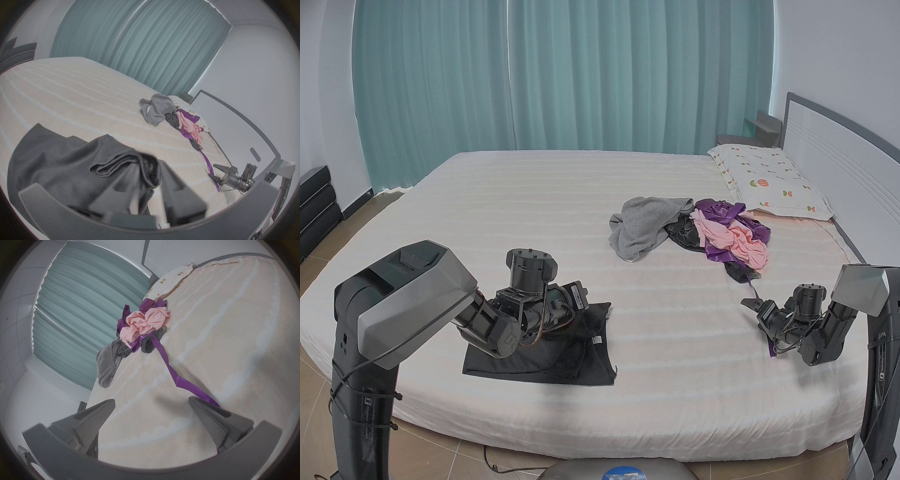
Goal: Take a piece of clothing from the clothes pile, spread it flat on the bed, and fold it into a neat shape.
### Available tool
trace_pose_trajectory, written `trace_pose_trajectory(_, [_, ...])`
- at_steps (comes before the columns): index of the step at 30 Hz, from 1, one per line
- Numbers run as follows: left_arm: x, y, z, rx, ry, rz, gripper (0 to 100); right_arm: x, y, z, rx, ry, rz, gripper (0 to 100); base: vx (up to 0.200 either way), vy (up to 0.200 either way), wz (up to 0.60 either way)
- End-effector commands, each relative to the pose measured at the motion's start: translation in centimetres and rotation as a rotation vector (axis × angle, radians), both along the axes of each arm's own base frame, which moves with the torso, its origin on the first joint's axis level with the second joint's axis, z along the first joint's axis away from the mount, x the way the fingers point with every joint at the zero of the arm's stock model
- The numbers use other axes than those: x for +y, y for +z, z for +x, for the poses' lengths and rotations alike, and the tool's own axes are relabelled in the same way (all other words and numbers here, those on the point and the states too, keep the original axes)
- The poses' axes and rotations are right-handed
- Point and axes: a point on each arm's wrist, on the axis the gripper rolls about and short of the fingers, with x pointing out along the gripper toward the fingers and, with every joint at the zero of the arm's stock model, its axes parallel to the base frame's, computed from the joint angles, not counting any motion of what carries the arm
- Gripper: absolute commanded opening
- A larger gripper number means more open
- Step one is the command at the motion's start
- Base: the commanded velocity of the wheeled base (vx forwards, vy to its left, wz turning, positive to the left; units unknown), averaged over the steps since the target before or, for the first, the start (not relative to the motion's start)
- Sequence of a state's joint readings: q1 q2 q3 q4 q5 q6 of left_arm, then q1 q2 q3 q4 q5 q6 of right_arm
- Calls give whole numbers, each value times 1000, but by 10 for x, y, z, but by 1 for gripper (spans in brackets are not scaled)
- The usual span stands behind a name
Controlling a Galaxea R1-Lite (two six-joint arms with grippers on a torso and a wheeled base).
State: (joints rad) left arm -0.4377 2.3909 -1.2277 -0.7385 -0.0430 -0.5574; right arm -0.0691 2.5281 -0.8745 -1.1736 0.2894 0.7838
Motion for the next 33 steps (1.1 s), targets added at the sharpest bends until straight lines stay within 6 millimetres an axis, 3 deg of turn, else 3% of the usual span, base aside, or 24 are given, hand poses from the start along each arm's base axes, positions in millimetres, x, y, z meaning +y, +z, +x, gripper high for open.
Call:
trace_pose_trajectory(1, [-3,-6,2,11,3,4,100,0,-1,0,2,1,0,100,0,0,0])
trace_pose_trajectory(7, [-11,2,1,17,62,-24,100,0,-1,0,2,1,0,100,0,0,0])
trace_pose_trajectory(13, [-7,11,-5,10,91,-25,100,0,-1,0,3,1,1,100,0,0,0])
trace_pose_trajectory(16, [7,23,-14,41,141,-88,100,0,-1,0,3,1,1,100,0,0,0])
trace_pose_trajectory(22, [45,25,-23,110,249,-187,100,0,-1,0,3,1,1,100,0,0,0])
trace_pose_trajectory(29, [68,10,-27,194,341,-284,100,0,-1,0,3,1,1,100,0,0,0])
trace_pose_trajectory(33, [86,3,-41,285,324,-378,100,0,-1,0,3,1,1,100,0,200,0])
